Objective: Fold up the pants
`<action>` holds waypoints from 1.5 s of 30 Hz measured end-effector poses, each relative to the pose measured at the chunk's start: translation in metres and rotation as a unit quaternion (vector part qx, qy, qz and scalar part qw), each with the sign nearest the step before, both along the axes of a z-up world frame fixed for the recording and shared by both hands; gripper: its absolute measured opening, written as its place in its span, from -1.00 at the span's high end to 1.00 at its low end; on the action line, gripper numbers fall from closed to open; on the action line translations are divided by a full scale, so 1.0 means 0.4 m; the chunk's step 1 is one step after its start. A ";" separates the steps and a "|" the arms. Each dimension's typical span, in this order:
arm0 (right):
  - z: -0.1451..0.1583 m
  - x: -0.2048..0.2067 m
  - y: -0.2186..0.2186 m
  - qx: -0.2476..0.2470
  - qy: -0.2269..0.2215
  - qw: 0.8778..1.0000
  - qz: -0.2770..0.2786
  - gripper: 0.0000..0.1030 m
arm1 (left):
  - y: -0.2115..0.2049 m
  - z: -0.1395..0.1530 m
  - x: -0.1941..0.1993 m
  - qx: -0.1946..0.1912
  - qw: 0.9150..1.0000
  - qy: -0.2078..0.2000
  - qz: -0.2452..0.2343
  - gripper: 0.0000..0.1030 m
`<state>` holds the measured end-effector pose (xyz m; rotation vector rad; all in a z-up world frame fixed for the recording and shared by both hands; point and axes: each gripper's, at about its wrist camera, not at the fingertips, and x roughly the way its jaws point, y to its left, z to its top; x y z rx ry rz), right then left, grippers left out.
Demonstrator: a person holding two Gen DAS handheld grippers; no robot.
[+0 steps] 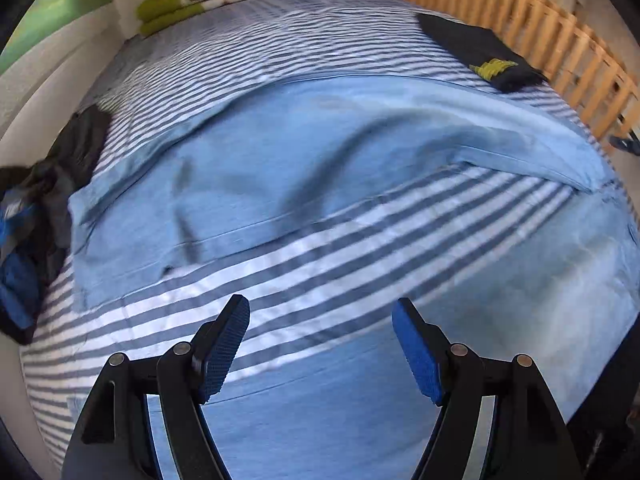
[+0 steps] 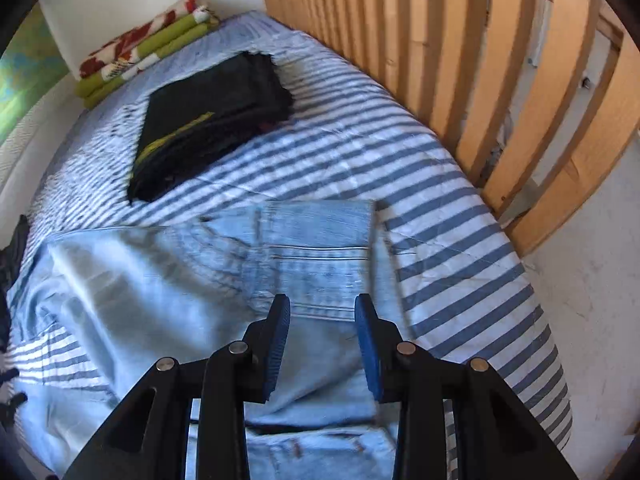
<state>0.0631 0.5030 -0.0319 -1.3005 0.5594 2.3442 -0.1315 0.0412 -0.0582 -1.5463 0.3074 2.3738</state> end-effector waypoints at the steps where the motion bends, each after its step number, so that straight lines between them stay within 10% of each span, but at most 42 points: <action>1: 0.025 -0.012 -0.052 0.008 0.007 0.999 0.033 0.41 | -0.062 -0.001 -0.020 0.018 0.999 -0.007 0.034 -0.49; 5: 0.068 -0.093 -0.265 0.022 0.016 0.988 0.152 0.41 | -0.257 -0.029 -0.091 0.059 0.989 -0.034 0.130 -0.49; 15: -0.119 -0.310 -0.590 0.126 -0.077 0.943 0.299 0.26 | -0.488 -0.133 -0.235 0.239 0.920 -0.080 0.302 -0.53; 18: -0.161 -0.334 -0.607 0.163 -0.103 0.931 0.310 0.26 | -0.472 -0.156 -0.260 0.225 0.919 -0.064 0.318 -0.46; 20: -0.171 -0.335 -0.602 0.177 -0.111 0.926 0.316 0.18 | -0.459 -0.154 -0.273 0.190 0.925 -0.045 0.325 0.55; 24: -0.186 -0.336 -0.586 0.180 -0.117 0.922 0.323 0.08 | -0.496 -0.161 -0.280 0.216 0.910 -0.046 0.351 0.89; 31: -0.158 -0.342 -0.598 0.145 -0.113 0.927 0.328 0.95 | -0.519 -0.053 -0.237 0.207 0.926 0.000 0.316 0.90; 36: -0.078 -0.292 -0.581 0.061 -0.069 0.938 0.333 0.74 | -0.554 -0.004 -0.189 0.158 0.945 -0.014 0.286 0.08; 39: -0.011 -0.265 -0.543 0.041 -0.033 0.951 0.303 0.35 | -0.595 0.063 -0.172 0.119 0.952 0.022 0.283 0.05; 45: 0.091 -0.301 -0.506 0.130 0.004 0.947 0.292 0.35 | -0.508 0.112 -0.270 -0.036 0.982 0.055 0.179 -0.29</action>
